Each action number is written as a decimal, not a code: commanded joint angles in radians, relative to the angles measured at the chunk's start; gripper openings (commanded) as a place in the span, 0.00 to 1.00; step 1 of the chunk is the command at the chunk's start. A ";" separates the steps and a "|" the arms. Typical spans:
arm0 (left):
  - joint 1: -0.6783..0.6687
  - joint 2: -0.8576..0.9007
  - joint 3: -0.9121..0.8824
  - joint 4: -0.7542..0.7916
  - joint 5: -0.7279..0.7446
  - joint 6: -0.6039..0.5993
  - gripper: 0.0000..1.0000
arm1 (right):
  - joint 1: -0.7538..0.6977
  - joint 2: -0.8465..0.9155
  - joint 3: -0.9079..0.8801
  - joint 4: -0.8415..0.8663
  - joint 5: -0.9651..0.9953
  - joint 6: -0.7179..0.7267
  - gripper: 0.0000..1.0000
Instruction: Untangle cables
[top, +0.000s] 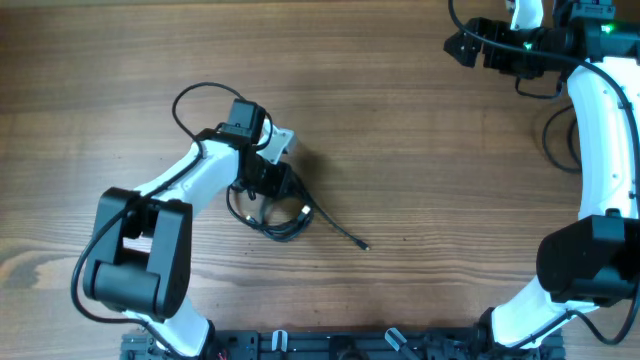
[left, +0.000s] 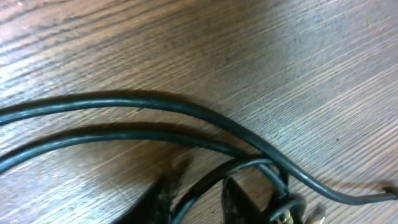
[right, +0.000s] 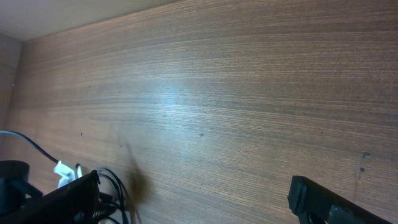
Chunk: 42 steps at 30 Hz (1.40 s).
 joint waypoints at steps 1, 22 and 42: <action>-0.002 0.010 -0.009 0.022 0.016 0.003 0.04 | 0.002 0.011 -0.002 -0.003 0.010 -0.019 1.00; 0.015 -0.004 0.342 0.124 0.097 -0.566 0.04 | 0.081 0.018 -0.003 0.008 0.010 -0.017 1.00; 0.097 -0.071 0.342 0.333 0.282 -1.135 0.04 | 0.306 0.102 -0.009 0.056 -0.002 0.107 0.66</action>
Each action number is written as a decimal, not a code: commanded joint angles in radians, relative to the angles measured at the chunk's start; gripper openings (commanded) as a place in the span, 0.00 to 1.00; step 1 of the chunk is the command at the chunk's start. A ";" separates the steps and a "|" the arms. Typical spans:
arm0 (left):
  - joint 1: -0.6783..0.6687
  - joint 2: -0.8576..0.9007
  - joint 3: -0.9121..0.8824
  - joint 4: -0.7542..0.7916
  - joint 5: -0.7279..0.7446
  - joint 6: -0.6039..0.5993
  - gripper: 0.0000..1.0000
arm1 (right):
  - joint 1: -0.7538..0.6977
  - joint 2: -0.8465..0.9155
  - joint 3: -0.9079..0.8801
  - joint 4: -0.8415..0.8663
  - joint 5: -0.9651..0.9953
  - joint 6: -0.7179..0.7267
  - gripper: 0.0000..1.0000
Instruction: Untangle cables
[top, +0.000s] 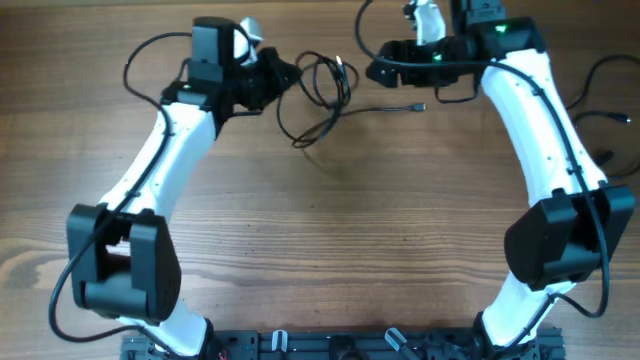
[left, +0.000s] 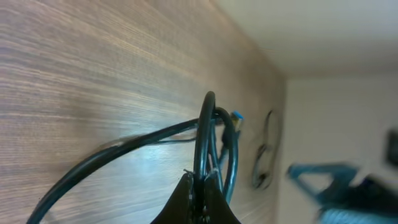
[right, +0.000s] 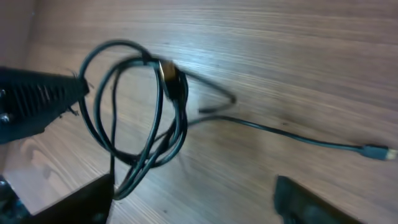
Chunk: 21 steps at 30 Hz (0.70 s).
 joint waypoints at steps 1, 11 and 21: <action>0.013 -0.040 0.004 0.020 0.039 -0.257 0.04 | 0.026 0.008 -0.006 0.018 0.000 0.070 0.61; 0.011 -0.040 0.004 0.066 0.068 -0.289 0.04 | 0.095 0.011 -0.006 0.028 -0.001 0.119 0.46; 0.011 -0.040 0.004 0.065 0.068 -0.288 0.04 | 0.155 0.052 -0.042 0.059 0.000 0.197 0.46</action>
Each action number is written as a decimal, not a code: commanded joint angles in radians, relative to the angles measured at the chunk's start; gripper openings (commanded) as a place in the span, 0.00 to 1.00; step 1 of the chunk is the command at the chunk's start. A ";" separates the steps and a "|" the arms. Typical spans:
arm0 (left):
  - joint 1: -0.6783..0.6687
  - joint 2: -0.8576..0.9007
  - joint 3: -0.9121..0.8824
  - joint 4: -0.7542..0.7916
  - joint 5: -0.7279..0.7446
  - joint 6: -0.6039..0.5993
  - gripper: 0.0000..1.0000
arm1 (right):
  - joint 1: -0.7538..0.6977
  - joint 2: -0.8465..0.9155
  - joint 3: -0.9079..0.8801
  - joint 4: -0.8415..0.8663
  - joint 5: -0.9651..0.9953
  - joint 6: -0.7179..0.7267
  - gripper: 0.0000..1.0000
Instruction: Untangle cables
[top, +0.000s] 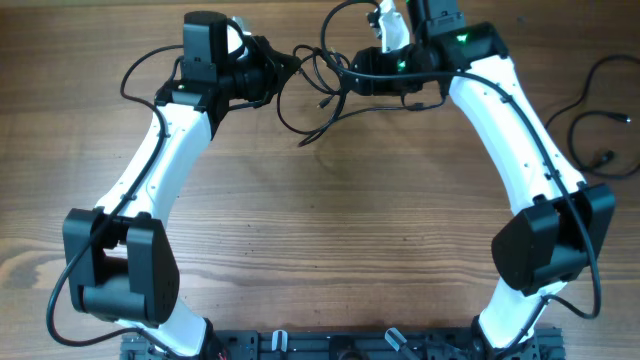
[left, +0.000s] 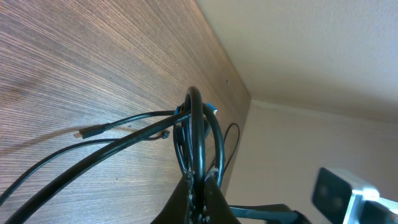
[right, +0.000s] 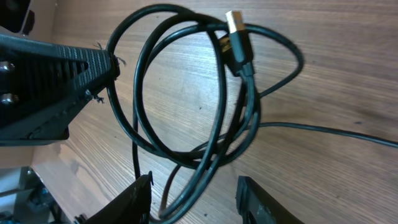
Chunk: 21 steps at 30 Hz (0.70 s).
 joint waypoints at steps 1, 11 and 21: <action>-0.002 -0.028 0.004 0.006 0.024 -0.013 0.04 | 0.027 0.053 -0.034 0.019 0.000 0.060 0.46; -0.002 -0.028 0.004 -0.016 0.060 -0.005 0.04 | 0.034 0.137 -0.038 0.118 0.045 0.172 0.40; -0.002 -0.028 0.004 -0.016 0.078 -0.006 0.04 | 0.054 0.177 -0.040 0.154 0.045 0.178 0.33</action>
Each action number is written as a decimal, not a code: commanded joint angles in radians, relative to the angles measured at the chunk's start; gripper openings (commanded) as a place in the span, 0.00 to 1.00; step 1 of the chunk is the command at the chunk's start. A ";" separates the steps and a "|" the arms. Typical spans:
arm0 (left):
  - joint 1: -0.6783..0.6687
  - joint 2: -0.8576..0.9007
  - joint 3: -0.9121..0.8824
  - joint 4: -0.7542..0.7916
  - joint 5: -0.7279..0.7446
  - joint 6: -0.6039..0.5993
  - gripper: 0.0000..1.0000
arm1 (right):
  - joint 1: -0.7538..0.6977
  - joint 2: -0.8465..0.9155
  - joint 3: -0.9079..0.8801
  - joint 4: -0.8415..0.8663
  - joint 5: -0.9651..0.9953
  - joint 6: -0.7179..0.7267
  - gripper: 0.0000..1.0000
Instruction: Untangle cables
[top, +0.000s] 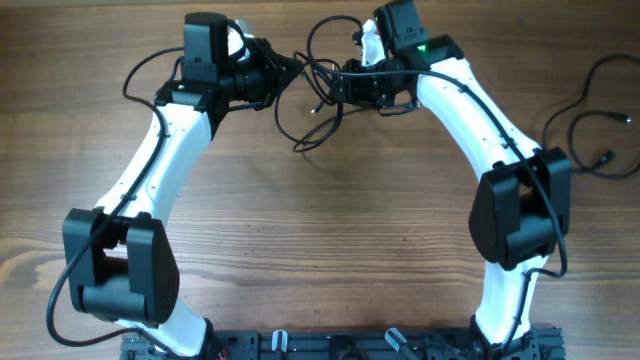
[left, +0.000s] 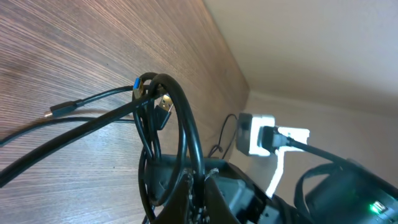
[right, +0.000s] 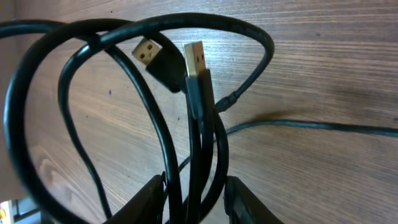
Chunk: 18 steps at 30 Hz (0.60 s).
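Observation:
The black cable bundle (top: 318, 72) hangs in loops between both grippers at the table's far edge, with a tail drooping to the wood (top: 300, 140). My left gripper (top: 288, 72) is shut on one thick loop (left: 186, 137), pinched at its jaws (left: 200, 183). My right gripper (top: 338, 82) faces it from the right; its fingers (right: 152, 196) close on three parallel strands (right: 194, 186). A gold USB plug (right: 194, 59) and a black one (right: 149, 53) stick up from the bundle. A thin cable (right: 311, 126) trails off across the table.
Another black cable (top: 590, 120) lies coiled at the table's right edge, behind the right arm. A mounting rail (top: 340, 345) runs along the front edge. The right arm's body (left: 292, 186) fills the background close behind the bundle in the left wrist view.
My right gripper has moved left into the bundle and its fingers have narrowed onto three strands. The left gripper holds the loop in the same place.
First my left gripper was down on the tangle at mid-left while the right arm sat far right. Then the left held the bundle up at the far edge with the right gripper wide open nearby. The right came closer, narrowing, and now grips strands.

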 joint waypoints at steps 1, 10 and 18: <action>-0.002 -0.028 0.004 0.004 0.038 -0.002 0.04 | 0.022 0.023 -0.003 0.023 0.009 0.012 0.32; -0.002 -0.028 0.004 0.003 0.047 0.001 0.04 | 0.018 0.024 -0.003 0.043 0.061 -0.012 0.04; -0.002 -0.028 0.003 -0.189 -0.100 0.158 0.04 | -0.084 -0.080 0.005 0.029 0.045 -0.035 0.04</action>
